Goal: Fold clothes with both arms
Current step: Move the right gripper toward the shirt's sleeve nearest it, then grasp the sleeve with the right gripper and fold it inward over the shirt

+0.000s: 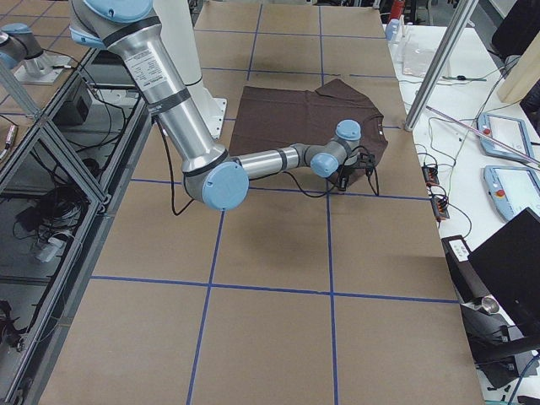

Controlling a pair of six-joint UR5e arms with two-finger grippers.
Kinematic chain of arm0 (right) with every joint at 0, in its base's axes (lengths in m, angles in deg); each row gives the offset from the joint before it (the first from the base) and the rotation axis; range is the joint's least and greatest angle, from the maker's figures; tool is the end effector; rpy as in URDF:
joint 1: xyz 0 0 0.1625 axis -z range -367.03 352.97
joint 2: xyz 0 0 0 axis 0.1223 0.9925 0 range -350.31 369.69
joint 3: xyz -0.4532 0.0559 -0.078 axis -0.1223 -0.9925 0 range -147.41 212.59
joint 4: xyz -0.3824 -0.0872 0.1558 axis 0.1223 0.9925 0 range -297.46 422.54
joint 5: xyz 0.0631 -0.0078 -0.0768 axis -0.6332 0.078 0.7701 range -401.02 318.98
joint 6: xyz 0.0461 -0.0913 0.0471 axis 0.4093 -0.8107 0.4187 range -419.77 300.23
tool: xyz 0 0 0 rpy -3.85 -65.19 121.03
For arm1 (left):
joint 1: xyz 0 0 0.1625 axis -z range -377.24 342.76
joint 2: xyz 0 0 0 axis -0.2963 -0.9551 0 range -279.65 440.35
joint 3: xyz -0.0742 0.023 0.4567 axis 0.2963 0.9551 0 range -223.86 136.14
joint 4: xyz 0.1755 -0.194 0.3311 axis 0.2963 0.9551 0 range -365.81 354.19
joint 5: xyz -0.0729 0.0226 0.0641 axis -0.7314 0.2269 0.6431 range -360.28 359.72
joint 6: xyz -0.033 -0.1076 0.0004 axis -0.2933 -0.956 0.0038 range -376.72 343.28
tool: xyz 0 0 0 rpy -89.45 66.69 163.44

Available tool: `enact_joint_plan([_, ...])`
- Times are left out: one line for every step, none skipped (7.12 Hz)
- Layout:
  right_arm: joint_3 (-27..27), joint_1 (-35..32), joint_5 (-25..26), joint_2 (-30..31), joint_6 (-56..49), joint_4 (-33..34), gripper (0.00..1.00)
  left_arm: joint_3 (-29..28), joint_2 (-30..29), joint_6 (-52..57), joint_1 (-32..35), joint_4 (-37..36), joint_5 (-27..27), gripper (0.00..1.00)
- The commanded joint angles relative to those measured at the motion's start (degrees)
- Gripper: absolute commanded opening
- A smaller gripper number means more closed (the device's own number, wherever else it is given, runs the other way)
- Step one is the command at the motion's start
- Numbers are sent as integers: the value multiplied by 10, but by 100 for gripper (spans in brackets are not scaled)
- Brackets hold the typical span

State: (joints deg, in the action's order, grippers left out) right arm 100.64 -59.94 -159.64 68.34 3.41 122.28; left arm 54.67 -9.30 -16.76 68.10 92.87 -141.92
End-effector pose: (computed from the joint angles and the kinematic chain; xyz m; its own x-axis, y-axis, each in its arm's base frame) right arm -0.4046 -0.6668 0.5051 0.6471 0.1992 0.7360 -0.2509 0.9671 -0.0411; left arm -0.0035 -0.5110 0.6067 0.6001 0.2764 -0.7507 -0.0772 0.9540 0.2896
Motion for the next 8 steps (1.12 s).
enact_joint_plan([16, 0, -3, -8, 5, 2, 0, 1, 2, 1, 0, 0, -9, 100])
enact_joint_plan([20, 7, -3, -26, 36, 2, 0, 3, 3, 1, 0, 0, -9, 100])
enact_joint_plan([24, 30, 1, -53, 125, 6, 0, 3, 3, 1, 0, 0, -10, 100])
enact_joint_plan([3, 46, 3, -93, 211, 12, 0, 3, 4, 2, 0, 0, -10, 100])
enact_joint_plan([-36, 54, 8, -137, 245, 19, 0, 4, 4, 2, 1, 0, -21, 100])
enact_joint_plan([-44, 60, 27, -147, 252, 33, 0, 4, 4, 2, 1, 0, -24, 100])
enact_joint_plan([-46, 61, 38, -147, 252, 34, 0, 4, 4, 2, 1, 0, -24, 100])
enact_joint_plan([-50, 61, 45, -149, 252, 34, 0, 5, 4, 3, 1, 0, -24, 100])
